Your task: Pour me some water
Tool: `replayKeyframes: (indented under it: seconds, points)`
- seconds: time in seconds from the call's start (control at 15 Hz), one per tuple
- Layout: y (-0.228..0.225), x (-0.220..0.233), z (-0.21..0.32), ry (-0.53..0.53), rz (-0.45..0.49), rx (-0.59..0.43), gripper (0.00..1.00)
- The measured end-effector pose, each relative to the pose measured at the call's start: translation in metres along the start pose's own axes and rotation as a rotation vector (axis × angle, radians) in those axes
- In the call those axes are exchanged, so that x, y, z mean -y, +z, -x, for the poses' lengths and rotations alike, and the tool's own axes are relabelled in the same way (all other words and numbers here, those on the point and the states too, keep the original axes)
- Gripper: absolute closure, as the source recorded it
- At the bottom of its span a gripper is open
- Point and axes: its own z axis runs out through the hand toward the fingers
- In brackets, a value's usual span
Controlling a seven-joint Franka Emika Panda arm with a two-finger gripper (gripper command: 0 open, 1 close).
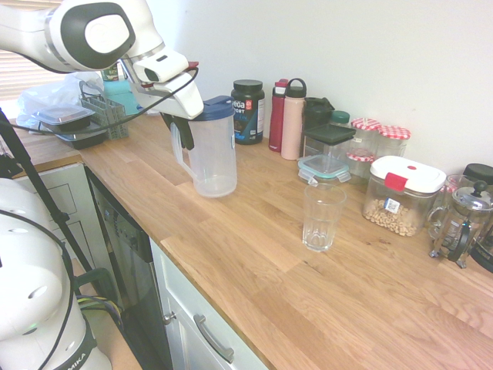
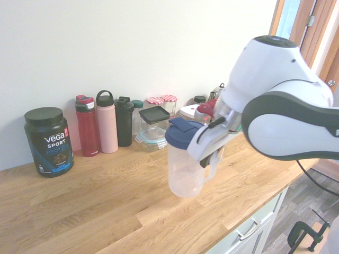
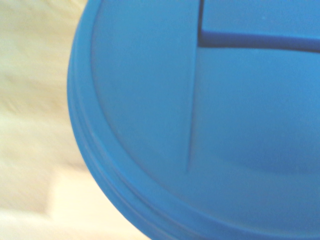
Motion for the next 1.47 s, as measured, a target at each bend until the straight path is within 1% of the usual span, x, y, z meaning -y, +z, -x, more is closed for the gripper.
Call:
replayKeyframes:
  seconds: [0.2, 0.47, 0.67, 1.0, 1.27, 1.33, 1.47]
  points:
    - [0.004, 0.052, 0.002, 0.036, -0.001, 0.009, 1.0]
    - [0.019, 0.091, -0.003, 0.09, 0.015, 0.015, 1.0]
    - [0.032, 0.107, -0.001, 0.115, 0.027, 0.006, 1.0]
    - [0.043, 0.119, 0.005, 0.144, 0.027, -0.015, 1.0]
    - [0.063, 0.13, 0.006, 0.15, 0.025, 0.007, 1.0]
    - [0.067, 0.133, 0.006, 0.15, 0.028, 0.01, 0.0]
    - [0.071, 0.139, 0.007, 0.154, 0.027, 0.017, 0.0]
